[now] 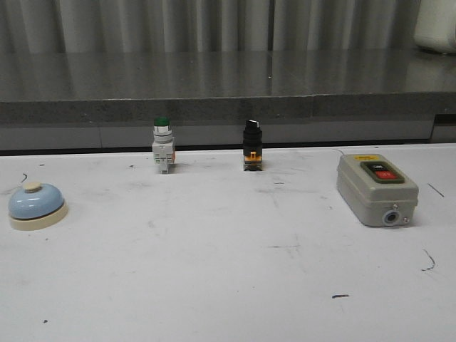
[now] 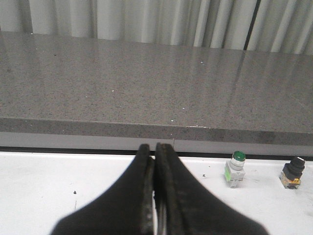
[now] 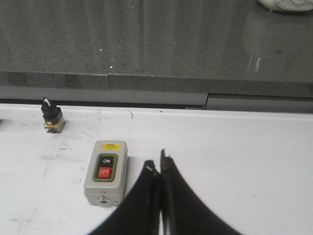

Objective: Place and press bell with both arms

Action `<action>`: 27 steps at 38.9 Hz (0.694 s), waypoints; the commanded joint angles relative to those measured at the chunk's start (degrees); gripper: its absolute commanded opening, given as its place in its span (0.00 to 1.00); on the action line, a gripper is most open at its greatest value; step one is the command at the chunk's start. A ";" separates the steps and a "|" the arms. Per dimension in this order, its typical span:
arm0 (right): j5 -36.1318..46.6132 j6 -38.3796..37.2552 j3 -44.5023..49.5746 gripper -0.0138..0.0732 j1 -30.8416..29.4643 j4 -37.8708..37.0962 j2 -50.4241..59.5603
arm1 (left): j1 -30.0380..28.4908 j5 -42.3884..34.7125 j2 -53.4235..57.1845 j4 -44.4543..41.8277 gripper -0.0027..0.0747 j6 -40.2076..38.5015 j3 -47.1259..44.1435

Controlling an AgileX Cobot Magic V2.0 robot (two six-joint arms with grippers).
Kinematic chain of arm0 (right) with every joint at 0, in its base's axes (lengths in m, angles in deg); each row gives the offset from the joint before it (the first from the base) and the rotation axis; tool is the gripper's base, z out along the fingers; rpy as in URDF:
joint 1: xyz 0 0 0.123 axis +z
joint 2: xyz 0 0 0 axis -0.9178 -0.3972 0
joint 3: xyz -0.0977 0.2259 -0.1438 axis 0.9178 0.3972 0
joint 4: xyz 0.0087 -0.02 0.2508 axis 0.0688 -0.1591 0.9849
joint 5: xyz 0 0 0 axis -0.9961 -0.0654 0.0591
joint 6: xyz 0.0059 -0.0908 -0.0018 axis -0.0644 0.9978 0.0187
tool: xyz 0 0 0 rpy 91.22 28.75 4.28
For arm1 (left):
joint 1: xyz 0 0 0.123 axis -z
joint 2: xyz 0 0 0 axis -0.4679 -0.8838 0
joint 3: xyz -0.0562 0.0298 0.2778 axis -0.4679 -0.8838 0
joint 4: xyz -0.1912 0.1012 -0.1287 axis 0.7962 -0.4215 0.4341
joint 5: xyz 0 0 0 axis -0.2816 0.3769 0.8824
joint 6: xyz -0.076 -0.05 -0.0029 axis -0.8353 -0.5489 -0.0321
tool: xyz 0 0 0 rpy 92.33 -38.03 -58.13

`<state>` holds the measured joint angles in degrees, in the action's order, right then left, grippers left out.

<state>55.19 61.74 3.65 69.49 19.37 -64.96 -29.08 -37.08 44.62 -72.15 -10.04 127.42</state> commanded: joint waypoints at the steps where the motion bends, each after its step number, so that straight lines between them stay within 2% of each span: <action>1: 3.85 0.21 -1.72 0.10 -0.41 -0.59 -0.65 | 0.37 -4.07 -0.69 0.31 0.01 -0.40 1.87; 11: 3.72 0.21 -1.72 0.11 -0.41 -0.59 -0.65 | 0.37 -3.37 -0.69 0.31 0.01 -0.50 1.87; 14: 3.72 0.21 -1.72 0.19 -0.41 -0.59 -0.65 | 0.37 -2.97 -0.69 0.31 0.06 -0.50 1.87; 17: 3.72 0.21 -1.72 0.35 -0.41 -0.59 -0.65 | 0.37 -2.00 -0.69 -0.07 0.18 0.00 1.87; 20: 3.72 0.21 -1.72 0.56 -0.41 -0.59 -0.65 | 0.37 -0.64 -0.69 -0.36 0.34 1.40 1.87; 24: 3.78 0.21 -1.72 0.81 -0.41 -0.59 -0.65 | 0.37 -0.52 -0.69 -0.63 0.63 2.63 1.87; 26: 3.73 0.21 -1.72 0.87 -0.41 -0.59 -0.65 | 0.37 -1.47 -0.69 -1.15 0.74 2.63 1.87; 27: 3.73 0.21 -1.72 0.88 -0.41 -0.59 -0.65 | 0.37 -1.86 -0.69 -1.15 0.76 2.63 1.87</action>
<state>54.98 61.74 3.65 69.49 19.37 -64.96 -29.08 -33.59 44.62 -73.23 -7.67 127.42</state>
